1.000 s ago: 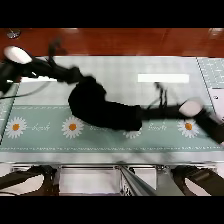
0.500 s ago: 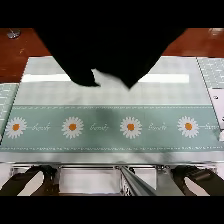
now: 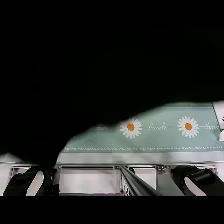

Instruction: Fold the shirts.

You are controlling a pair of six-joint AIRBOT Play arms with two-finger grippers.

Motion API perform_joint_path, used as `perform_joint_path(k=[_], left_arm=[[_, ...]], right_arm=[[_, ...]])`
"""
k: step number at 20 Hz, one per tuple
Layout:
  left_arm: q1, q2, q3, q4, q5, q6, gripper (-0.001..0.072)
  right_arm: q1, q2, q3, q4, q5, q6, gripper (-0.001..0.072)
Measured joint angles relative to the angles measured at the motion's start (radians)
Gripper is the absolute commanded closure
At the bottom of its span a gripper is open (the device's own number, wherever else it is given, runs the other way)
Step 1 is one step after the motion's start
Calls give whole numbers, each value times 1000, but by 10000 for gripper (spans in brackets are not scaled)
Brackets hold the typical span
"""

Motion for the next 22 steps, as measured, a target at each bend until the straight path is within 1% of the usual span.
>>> perform_joint_path(k=[2, 4, 6, 7, 10, 12, 15, 17, 18, 19, 20, 21, 22], left_arm=[[-8, 11, -84, 1, -2, -10, 682], [-11, 11, -225, -41, -4, -12, 682], [-14, 2, -412, -92, 8, 1, 682], [-19, -7, -513, -111, 39, 11, 682], [-66, -62, -752, -155, 180, 51, 682], [-134, -149, -838, -166, 304, 77, 682], [-246, -317, -870, -172, 474, 99, 682], [-302, -444, -853, -175, 560, 101, 675], [-322, -503, -837, -178, 586, 100, 548], [-337, -563, -816, -179, 601, 86, 166], [-345, -612, -793, -180, 610, 73, 4], [-348, -657, -767, -183, 602, 60, 5], [-338, -690, -741, -181, 575, 58, 5]], right_arm=[[0, 7, -54, -5, 22, 4, 686], [0, 5, -154, -17, 35, 16, 686], [0, -18, -273, -33, 37, 28, 686], [0, -38, -331, -56, 33, 35, 686], [-3, -145, -451, -203, -22, 92, 686], [-24, -249, -488, -269, -83, 130, 686], [-90, -430, -507, -247, -199, 161, 685], [-138, -546, -510, -158, -288, 169, 685], [-163, -605, -511, -104, -332, 170, 684], [-187, -660, -511, -36, -378, 170, 526], [-209, -707, -511, 20, -408, 170, 112], [-235, -749, -512, 82, -431, 169, 95], [-264, -777, -512, 125, -443, 162, 95]])
